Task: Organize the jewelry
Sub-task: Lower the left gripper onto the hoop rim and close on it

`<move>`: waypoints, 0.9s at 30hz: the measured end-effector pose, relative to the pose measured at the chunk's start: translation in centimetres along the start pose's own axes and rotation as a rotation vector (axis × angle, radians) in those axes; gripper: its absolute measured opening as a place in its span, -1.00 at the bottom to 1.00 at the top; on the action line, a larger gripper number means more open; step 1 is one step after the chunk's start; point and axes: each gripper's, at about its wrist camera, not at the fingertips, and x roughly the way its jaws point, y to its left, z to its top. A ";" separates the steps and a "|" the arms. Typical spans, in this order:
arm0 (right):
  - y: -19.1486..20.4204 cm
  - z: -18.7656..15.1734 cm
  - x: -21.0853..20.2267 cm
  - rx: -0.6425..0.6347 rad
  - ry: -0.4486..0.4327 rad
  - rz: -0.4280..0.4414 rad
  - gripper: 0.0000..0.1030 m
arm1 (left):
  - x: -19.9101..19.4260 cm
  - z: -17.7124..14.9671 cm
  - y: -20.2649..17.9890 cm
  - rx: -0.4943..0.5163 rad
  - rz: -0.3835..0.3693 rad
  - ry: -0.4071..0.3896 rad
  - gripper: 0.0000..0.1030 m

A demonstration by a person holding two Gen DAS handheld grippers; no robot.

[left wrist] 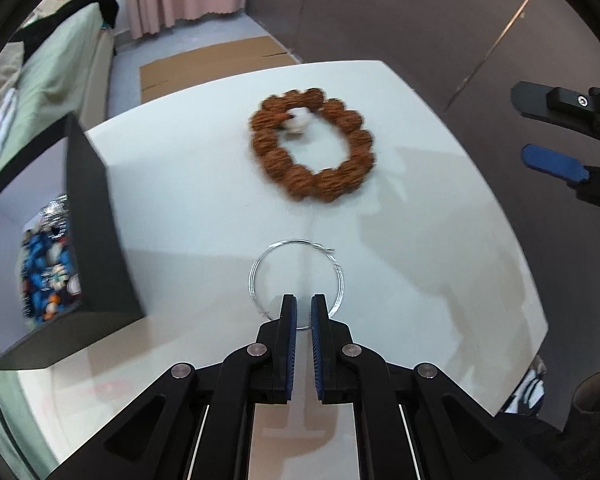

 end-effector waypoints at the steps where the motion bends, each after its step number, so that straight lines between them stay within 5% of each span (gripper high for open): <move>1: 0.1 0.0 0.1 0.000 0.001 0.000 0.52 | -0.2 0.0 0.3 -0.003 0.005 -0.003 -0.86; 11: 0.4 0.1 0.8 -0.009 0.016 -0.009 0.52 | -1.0 0.1 2.8 -0.101 0.048 -0.026 -0.85; 20: 0.2 0.4 0.9 -0.003 0.016 -0.009 0.51 | -1.2 1.2 1.7 -0.104 -0.035 -0.048 -0.79; 25: -0.4 0.6 0.7 0.014 0.010 -0.008 0.52 | -0.5 1.2 0.7 -0.097 -0.043 -0.034 -0.01; 27: -0.6 0.6 0.6 0.019 0.009 -0.007 0.52 | -0.7 1.3 0.5 -0.098 -0.040 -0.048 0.05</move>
